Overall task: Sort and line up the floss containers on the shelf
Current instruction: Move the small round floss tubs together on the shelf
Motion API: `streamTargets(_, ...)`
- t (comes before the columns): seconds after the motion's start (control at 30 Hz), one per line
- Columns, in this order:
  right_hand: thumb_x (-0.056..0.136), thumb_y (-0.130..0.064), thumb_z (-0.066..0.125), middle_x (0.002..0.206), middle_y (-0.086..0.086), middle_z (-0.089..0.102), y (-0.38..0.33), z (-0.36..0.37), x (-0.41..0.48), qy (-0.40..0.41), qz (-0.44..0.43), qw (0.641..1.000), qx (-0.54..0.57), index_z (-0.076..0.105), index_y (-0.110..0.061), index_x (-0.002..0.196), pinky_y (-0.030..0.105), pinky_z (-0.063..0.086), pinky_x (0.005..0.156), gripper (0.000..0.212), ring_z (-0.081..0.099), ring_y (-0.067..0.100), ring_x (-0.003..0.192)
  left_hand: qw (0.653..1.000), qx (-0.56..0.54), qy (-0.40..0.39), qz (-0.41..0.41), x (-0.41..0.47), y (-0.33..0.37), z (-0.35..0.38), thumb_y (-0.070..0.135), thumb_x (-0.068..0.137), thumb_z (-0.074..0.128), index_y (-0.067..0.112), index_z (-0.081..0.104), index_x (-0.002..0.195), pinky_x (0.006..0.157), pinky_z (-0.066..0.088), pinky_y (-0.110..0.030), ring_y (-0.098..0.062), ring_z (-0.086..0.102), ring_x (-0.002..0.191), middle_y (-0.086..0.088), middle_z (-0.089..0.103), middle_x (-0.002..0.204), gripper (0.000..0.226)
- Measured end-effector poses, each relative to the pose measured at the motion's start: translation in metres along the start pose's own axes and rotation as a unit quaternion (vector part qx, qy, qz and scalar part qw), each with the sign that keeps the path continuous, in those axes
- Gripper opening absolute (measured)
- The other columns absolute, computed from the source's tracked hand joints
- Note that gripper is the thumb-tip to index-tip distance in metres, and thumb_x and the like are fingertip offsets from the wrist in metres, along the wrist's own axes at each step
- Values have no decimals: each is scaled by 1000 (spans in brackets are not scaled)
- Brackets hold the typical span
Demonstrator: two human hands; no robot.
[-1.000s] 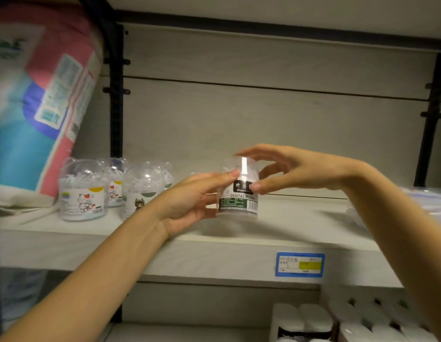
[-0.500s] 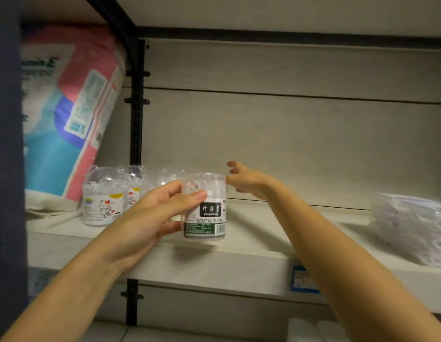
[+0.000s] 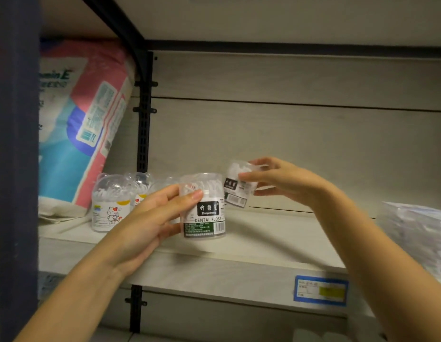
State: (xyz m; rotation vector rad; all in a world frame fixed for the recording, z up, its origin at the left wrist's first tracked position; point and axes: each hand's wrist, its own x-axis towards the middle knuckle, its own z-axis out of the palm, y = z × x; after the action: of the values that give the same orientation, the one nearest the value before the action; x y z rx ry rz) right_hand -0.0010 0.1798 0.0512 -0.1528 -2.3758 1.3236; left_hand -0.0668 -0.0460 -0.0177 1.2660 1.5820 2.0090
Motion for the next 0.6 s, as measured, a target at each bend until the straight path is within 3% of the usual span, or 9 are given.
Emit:
streamTargets(0.1, 72, -24, 73, 98, 4, 70, -8, -20, -43, -47, -40, 996, 68, 59, -15, 103, 34, 51, 91, 35, 65, 19, 92, 1000, -12, -10, -1, 6, 0, 7, 30, 76, 69, 10, 69, 101, 71, 56, -19, -14, 66, 91, -9, 72, 104, 32)
streamTargets(0.27, 60, -22, 73, 99, 3, 72, 1, -28, -86, -76, -41, 990, 108, 62, -14, 109, 25, 57, 74, 50, 69, 14, 88, 996, -76, -50, -26, 8, -4, 19, 46, 43, 87, 7, 63, 111, 63, 56, -21, -13, 69, 88, -6, 73, 102, 82)
streamTargets(0.4, 65, -16, 69, 98, 0, 73, 10, -26, -106, -85, -42, 989, 116, 62, -15, 109, 22, 56, 72, 44, 69, 14, 89, 992, -67, -105, -9, 4, -2, 32, 49, 43, 84, 21, 76, 90, 67, 57, -18, -9, 70, 82, -3, 75, 96, 55)
streamTargets(0.5, 69, -16, 62, 100, 0, 73, 12, -27, -116, -71, -35, 990, 115, 61, -16, 111, 23, 56, 72, 42, 69, 15, 91, 991, -80, -109, 0, 0, 0, 39, 36, 50, 77, 21, 78, 74, 51, 51, -11, 0, 67, 58, 1, 75, 80, 28)
streamTargets(0.53, 68, -17, 63, 100, 0, 73, 12, -28, -120, -64, -38, 991, 114, 61, -16, 111, 22, 56, 72, 42, 69, 15, 92, 990, -84, -114, 3, -2, 4, 44, 37, 50, 77, 22, 78, 72, 50, 50, -10, 0, 67, 58, 1, 75, 80, 27)
streamTargets(0.6, 64, -19, 70, 101, 0, 72, 15, -30, -132, -40, -53, 992, 110, 61, -17, 111, 22, 54, 73, 47, 68, 15, 94, 990, -62, -124, 16, -4, 2, 53, 50, 40, 84, 28, 77, 79, 59, 53, -14, -6, 71, 78, 2, 76, 91, 45)
